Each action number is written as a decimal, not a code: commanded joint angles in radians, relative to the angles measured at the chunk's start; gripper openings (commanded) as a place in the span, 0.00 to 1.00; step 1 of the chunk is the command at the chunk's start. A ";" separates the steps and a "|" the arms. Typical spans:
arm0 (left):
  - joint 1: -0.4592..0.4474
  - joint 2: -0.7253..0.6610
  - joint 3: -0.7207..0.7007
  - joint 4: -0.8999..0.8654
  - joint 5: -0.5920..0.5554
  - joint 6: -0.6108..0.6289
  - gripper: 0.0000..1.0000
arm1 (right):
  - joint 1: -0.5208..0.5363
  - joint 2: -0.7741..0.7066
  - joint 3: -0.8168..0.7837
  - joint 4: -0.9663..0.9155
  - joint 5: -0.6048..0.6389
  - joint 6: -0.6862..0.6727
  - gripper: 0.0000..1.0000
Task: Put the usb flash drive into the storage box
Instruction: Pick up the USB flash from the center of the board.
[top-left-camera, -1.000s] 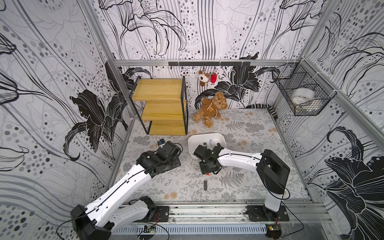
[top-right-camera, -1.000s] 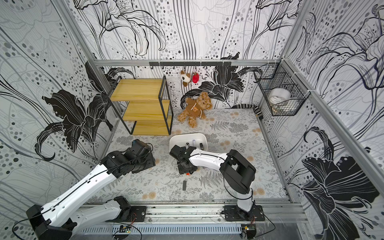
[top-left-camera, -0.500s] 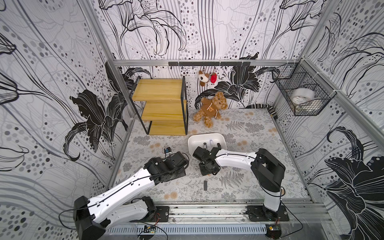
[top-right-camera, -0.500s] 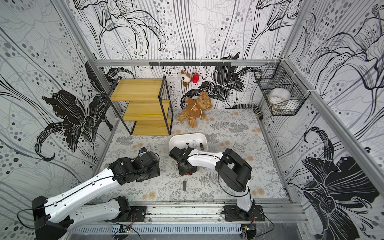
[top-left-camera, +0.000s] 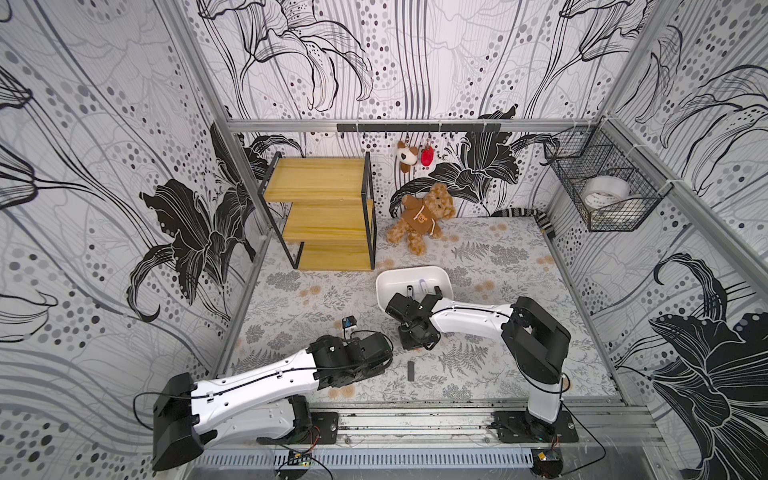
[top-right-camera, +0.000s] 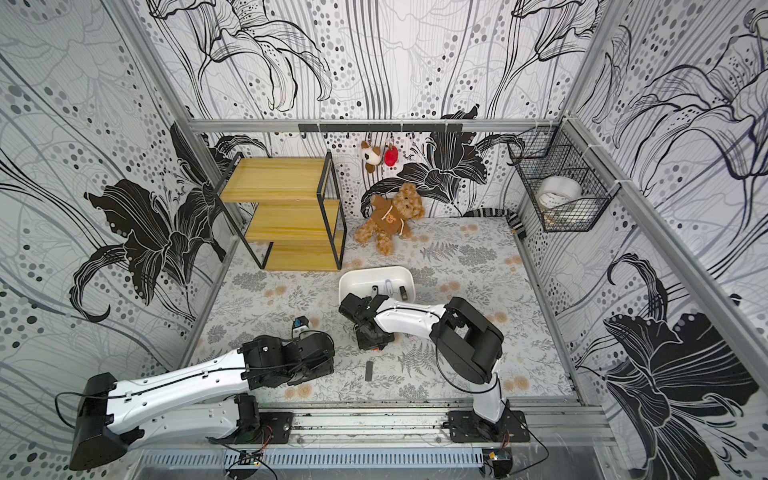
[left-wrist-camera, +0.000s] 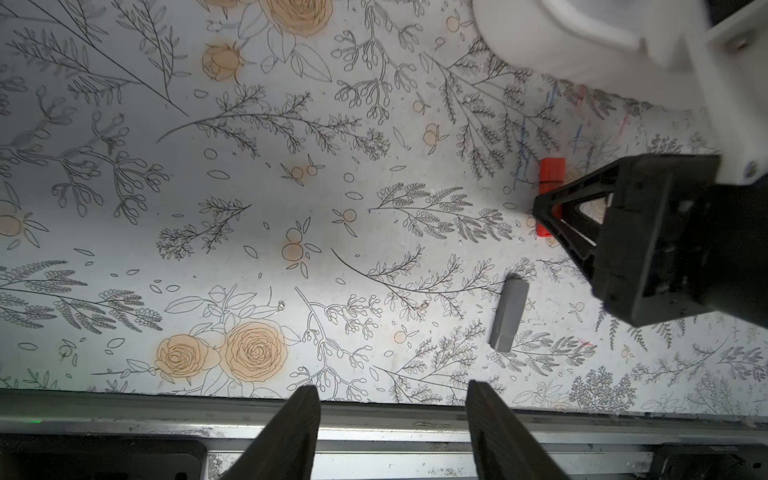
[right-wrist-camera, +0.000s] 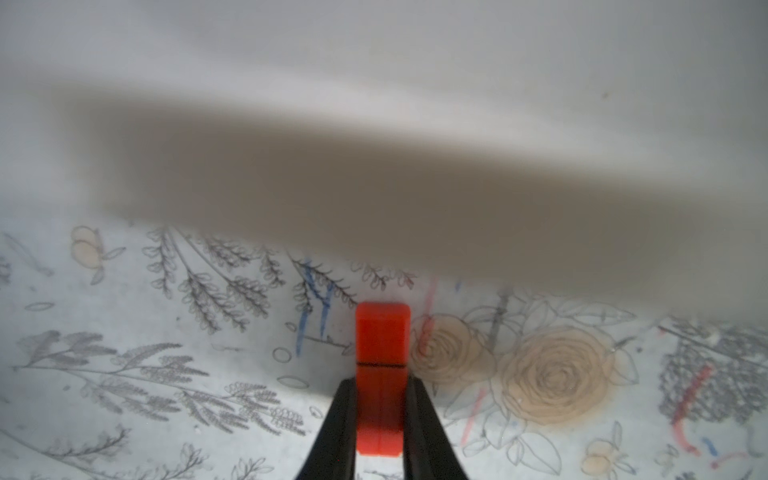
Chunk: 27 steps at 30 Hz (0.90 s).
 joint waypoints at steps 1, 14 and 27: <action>-0.036 -0.013 -0.044 0.092 0.017 -0.084 0.61 | 0.004 0.030 -0.001 0.004 -0.015 0.007 0.02; -0.093 0.151 0.001 0.178 0.037 -0.075 0.60 | -0.011 -0.212 0.100 -0.186 0.121 0.007 0.00; -0.073 0.421 0.150 0.276 0.095 0.107 0.57 | -0.229 -0.427 0.044 -0.244 0.151 -0.074 0.00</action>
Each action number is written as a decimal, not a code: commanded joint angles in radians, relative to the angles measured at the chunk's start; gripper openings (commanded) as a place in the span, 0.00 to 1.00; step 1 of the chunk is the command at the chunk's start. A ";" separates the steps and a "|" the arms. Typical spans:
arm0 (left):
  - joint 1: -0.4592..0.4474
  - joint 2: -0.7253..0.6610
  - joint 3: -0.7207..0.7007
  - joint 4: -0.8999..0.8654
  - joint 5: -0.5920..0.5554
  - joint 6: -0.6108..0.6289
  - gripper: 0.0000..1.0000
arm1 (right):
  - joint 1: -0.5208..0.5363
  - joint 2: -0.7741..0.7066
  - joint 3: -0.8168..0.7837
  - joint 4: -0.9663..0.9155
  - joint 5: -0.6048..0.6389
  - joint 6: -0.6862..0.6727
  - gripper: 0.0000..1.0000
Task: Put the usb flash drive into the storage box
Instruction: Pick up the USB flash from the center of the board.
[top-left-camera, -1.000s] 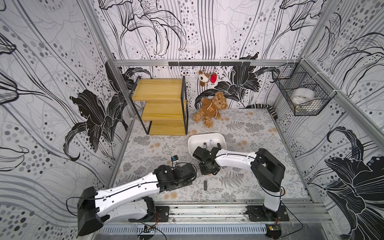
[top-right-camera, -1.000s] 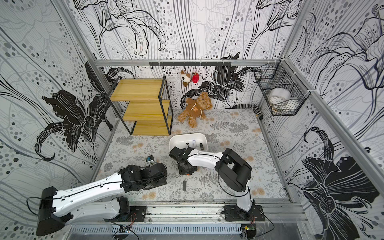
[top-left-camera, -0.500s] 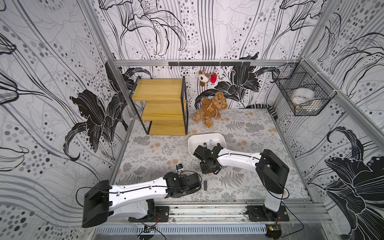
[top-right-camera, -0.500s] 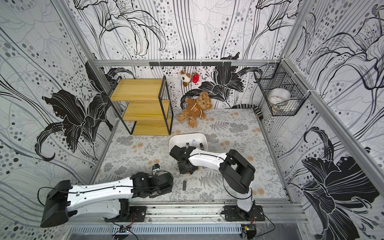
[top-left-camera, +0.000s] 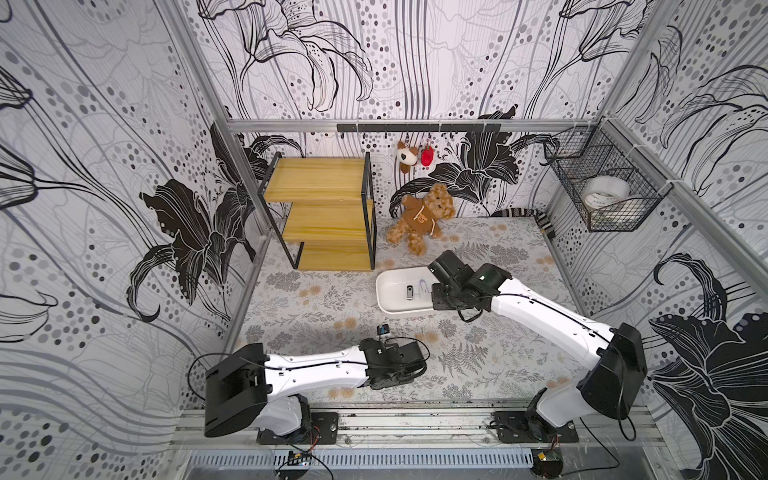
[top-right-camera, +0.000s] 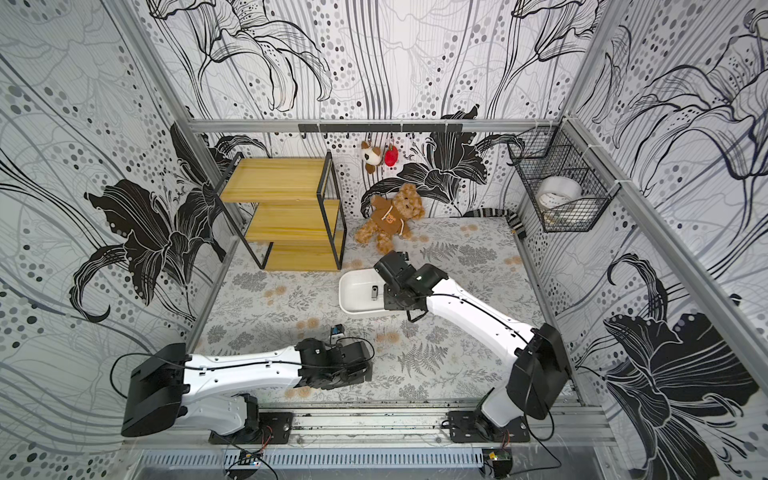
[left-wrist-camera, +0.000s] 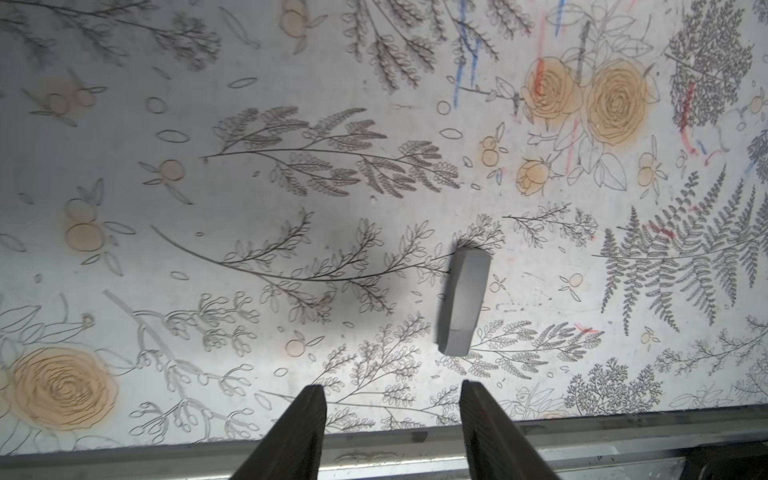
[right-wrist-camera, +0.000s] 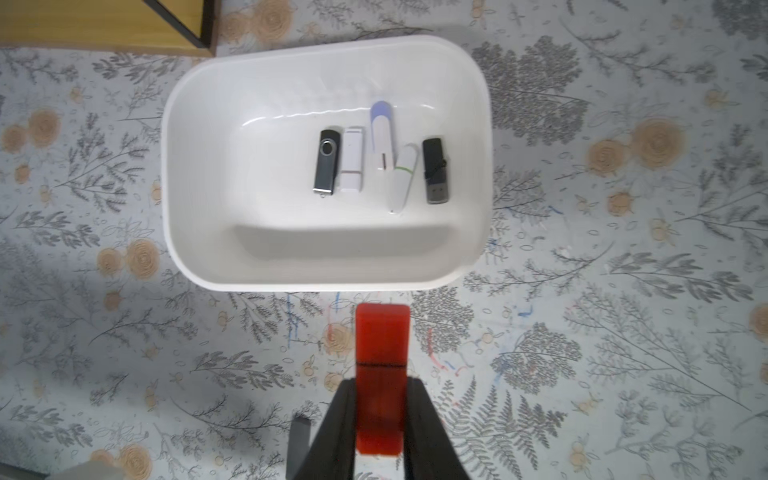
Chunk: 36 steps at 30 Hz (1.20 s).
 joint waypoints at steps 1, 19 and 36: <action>0.013 0.045 0.049 0.057 0.029 0.083 0.57 | -0.015 -0.022 -0.024 -0.050 0.020 -0.039 0.00; 0.051 0.215 0.140 0.024 0.053 0.206 0.56 | -0.035 -0.056 -0.062 -0.046 0.014 -0.035 0.00; 0.068 0.312 0.204 -0.018 0.045 0.275 0.41 | -0.046 -0.073 -0.098 -0.028 -0.006 -0.034 0.00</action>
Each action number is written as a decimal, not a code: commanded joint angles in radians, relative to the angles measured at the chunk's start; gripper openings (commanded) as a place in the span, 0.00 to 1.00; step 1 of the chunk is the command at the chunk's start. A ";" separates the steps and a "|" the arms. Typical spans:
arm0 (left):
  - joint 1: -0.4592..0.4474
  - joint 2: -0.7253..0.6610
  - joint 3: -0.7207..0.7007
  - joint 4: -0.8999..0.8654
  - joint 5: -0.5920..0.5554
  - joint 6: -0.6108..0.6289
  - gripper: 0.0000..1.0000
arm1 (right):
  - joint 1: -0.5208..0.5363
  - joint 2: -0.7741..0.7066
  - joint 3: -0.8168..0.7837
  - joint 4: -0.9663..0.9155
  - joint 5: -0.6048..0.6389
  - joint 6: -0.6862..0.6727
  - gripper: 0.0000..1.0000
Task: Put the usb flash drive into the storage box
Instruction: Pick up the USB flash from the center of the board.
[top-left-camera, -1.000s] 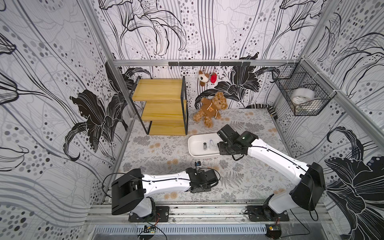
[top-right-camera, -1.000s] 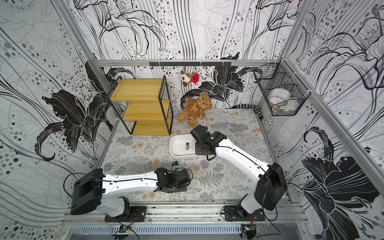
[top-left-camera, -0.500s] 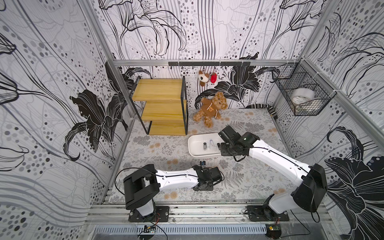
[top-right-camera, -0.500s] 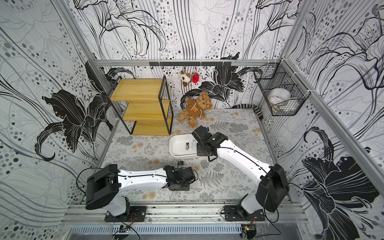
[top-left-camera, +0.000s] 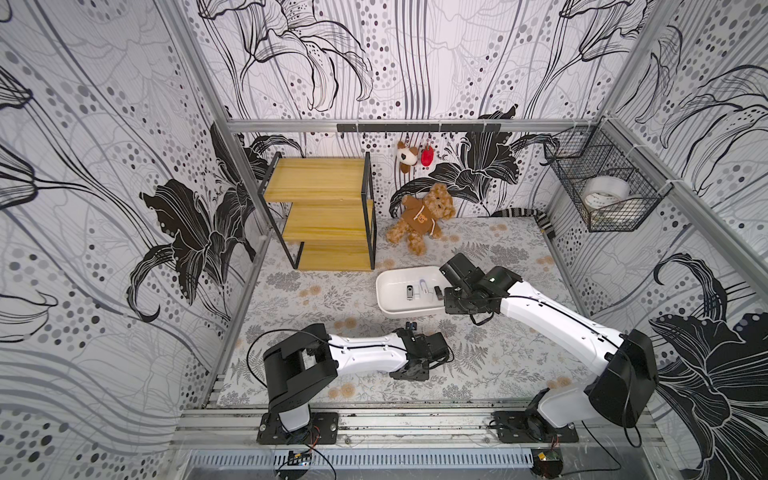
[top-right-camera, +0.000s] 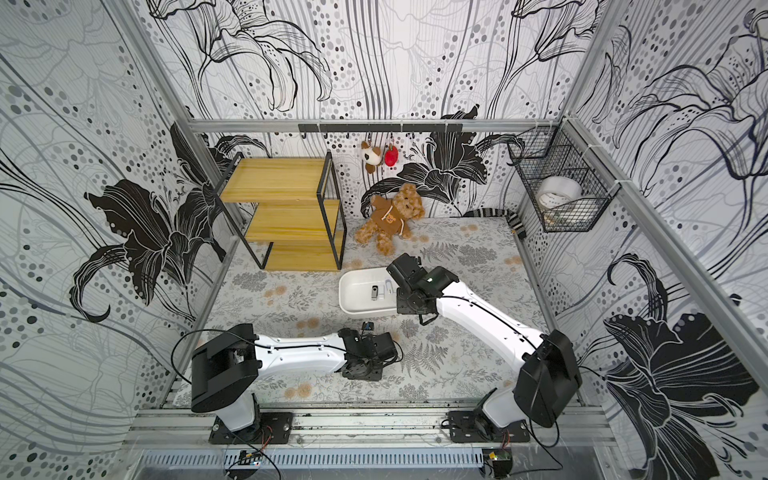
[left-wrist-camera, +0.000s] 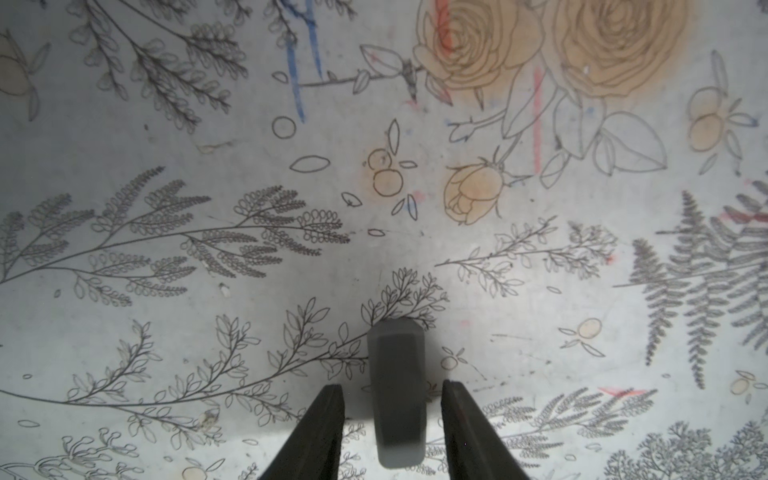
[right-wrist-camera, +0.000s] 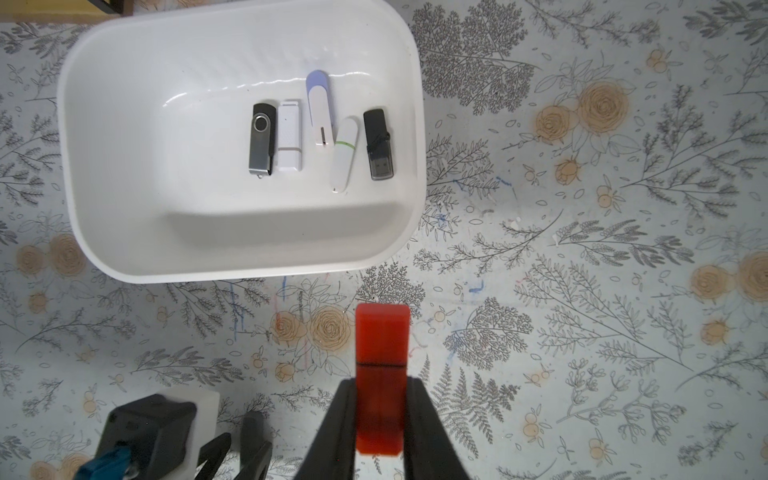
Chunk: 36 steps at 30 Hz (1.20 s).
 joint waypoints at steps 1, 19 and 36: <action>0.007 0.006 0.021 -0.024 -0.011 0.020 0.40 | -0.005 -0.023 -0.018 -0.006 -0.005 -0.012 0.00; 0.007 0.002 -0.018 0.005 -0.002 0.007 0.09 | -0.006 -0.018 -0.027 0.005 -0.018 -0.016 0.00; 0.314 -0.383 0.058 -0.283 -0.083 0.132 0.00 | -0.014 0.195 0.165 0.092 -0.081 -0.116 0.00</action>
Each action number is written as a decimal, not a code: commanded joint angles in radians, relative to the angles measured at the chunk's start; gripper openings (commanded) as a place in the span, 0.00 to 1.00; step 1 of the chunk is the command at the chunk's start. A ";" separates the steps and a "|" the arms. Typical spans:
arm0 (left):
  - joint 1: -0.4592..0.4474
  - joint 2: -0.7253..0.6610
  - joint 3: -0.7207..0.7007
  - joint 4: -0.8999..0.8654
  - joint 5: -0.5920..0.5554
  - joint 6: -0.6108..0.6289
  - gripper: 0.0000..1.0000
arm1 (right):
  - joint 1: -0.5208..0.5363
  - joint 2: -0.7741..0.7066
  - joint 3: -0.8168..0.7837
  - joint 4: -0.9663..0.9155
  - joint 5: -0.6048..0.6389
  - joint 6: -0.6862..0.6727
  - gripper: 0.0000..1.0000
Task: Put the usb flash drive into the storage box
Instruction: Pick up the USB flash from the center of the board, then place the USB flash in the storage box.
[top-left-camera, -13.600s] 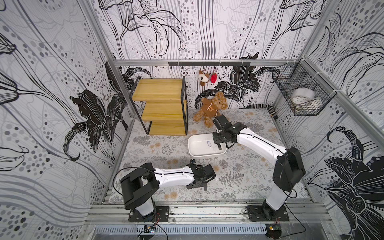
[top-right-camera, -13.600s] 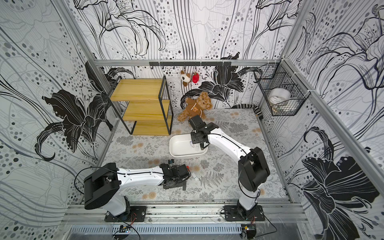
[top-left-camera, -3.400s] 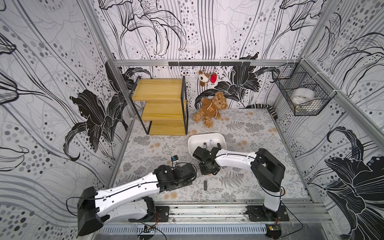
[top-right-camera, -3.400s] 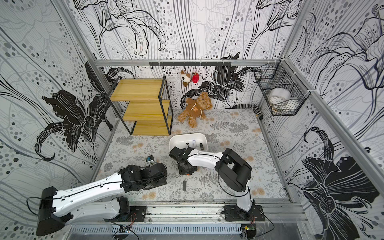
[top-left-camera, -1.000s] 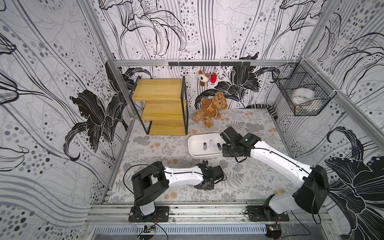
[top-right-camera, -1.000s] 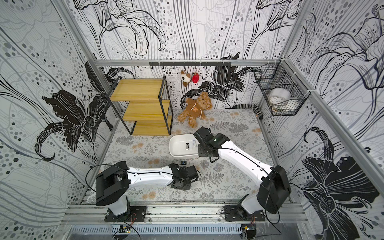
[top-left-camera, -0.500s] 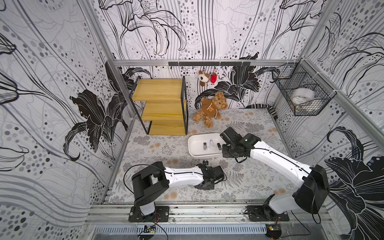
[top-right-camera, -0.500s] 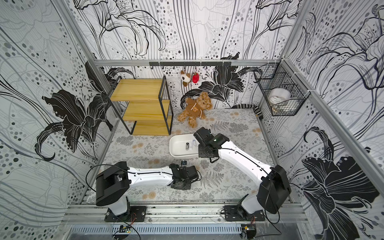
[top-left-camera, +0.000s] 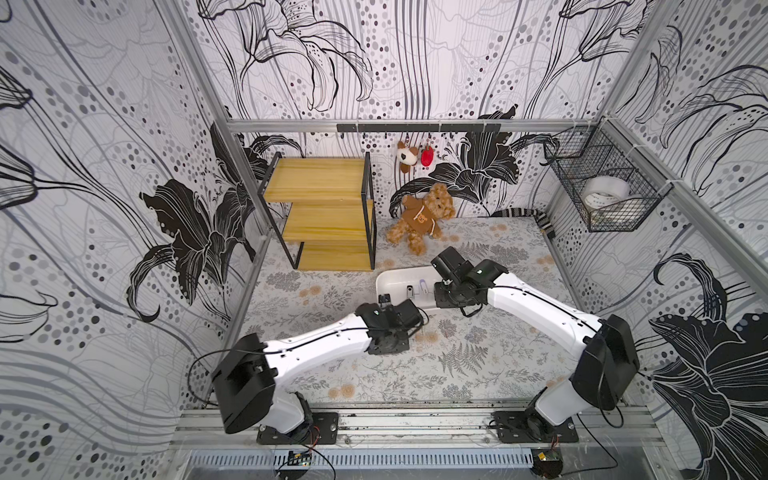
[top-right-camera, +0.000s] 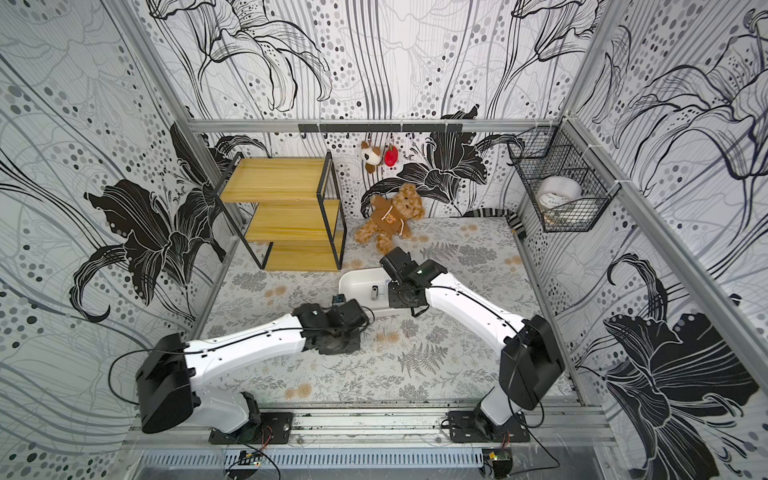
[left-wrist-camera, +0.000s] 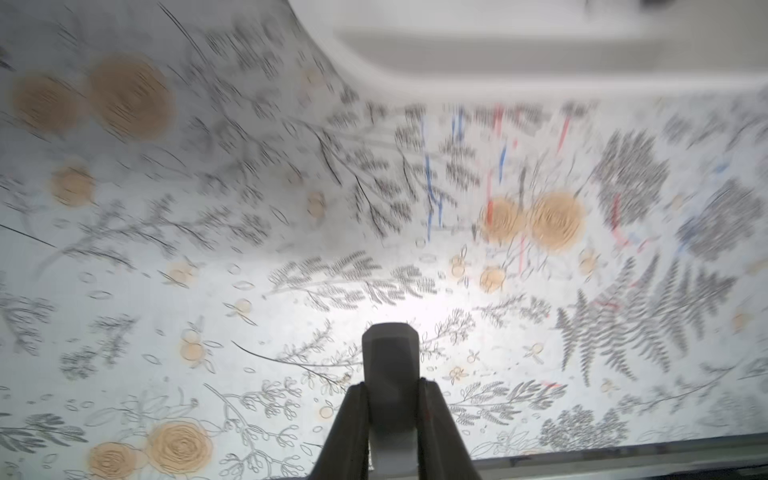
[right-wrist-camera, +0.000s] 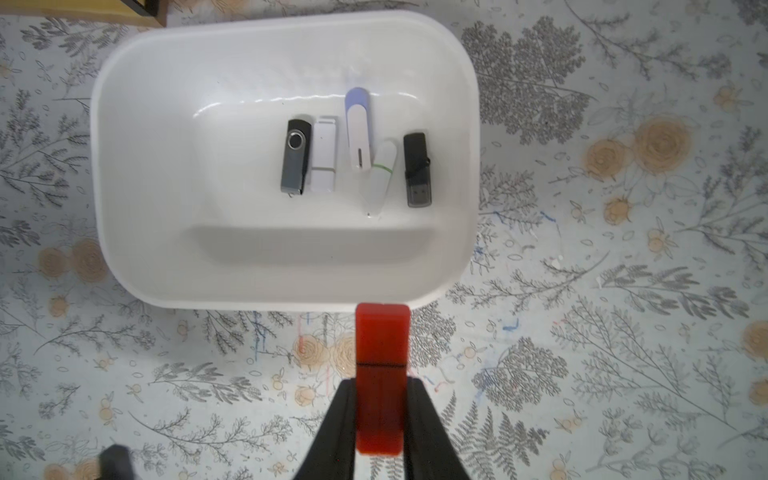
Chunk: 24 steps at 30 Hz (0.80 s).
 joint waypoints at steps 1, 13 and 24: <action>0.109 -0.071 0.027 -0.101 -0.035 0.094 0.00 | -0.003 0.094 0.086 0.036 -0.033 -0.055 0.00; 0.341 -0.060 0.096 -0.111 -0.010 0.243 0.00 | -0.003 0.433 0.380 0.045 -0.119 -0.120 0.00; 0.374 -0.009 0.117 -0.082 0.007 0.281 0.00 | -0.001 0.608 0.526 0.030 -0.148 -0.144 0.00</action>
